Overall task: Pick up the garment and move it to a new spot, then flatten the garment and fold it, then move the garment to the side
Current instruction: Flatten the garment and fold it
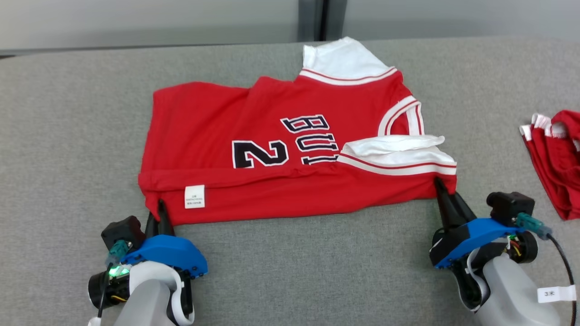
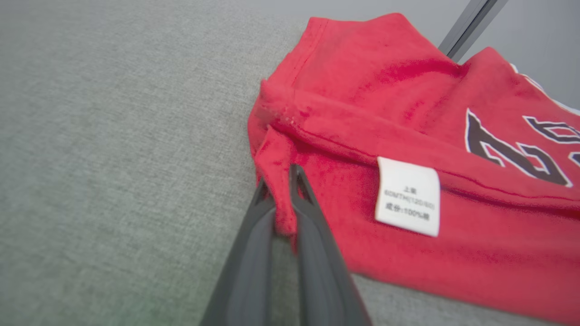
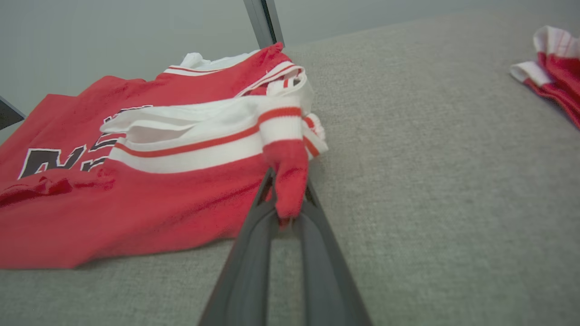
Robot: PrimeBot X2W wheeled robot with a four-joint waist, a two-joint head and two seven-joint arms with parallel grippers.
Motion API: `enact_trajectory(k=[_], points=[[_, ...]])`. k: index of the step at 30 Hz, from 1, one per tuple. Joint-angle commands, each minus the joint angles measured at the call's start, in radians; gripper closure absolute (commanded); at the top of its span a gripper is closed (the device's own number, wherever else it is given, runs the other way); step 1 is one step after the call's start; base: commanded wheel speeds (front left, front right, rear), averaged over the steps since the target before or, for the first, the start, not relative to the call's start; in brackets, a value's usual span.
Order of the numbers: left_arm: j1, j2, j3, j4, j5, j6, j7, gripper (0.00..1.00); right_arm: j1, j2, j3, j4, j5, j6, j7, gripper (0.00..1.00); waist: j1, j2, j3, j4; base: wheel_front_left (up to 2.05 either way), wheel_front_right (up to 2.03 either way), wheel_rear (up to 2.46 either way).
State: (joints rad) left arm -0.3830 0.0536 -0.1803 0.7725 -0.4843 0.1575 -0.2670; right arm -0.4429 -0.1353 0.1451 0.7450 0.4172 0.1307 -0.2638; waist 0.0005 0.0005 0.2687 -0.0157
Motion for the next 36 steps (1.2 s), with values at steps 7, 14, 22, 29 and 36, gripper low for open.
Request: enact_trajectory(k=[7, 14, 22, 29, 36], points=[[0.077, 0.001, 0.081, -0.081, 0.077, -0.021, 0.003, 1.0, 0.046, 0.002, -0.042, -0.031, 0.022, 0.0, 0.0, 1.0, -0.0005, -0.0005, -0.146, 0.0, 0.0, 0.0, 0.0], [0.206, 0.0, 0.105, -0.034, 0.099, -0.048, 0.003, 1.0, 0.17, -0.001, 0.0, -0.021, 0.037, 0.0, 0.0, 1.0, -0.0005, -0.0005, -0.269, 0.005, 0.0, 0.0, 0.0], [0.314, -0.001, 0.061, -0.003, 0.068, -0.036, 0.003, 0.0, 0.297, -0.027, 0.099, -0.024, 0.066, 0.0, 0.0, 0.0, -0.0005, -0.0005, -0.255, 0.005, 0.0, 0.0, 0.0], [0.202, 0.014, 0.049, -0.061, 0.119, -0.055, 0.005, 0.0, 0.225, -0.05, 0.062, -0.107, 0.061, 0.0, 0.0, 0.0, -0.0005, -0.0005, -0.199, 0.009, 0.0, 0.0, 0.0], [-0.008, 0.083, 0.017, -0.055, 0.165, -0.069, 0.09, 0.0, 0.11, -0.056, 0.077, -0.152, 0.05, 0.0, 0.0, 0.0, -0.0005, -0.0005, -0.142, -0.004, 0.0, 0.0, 0.0]])
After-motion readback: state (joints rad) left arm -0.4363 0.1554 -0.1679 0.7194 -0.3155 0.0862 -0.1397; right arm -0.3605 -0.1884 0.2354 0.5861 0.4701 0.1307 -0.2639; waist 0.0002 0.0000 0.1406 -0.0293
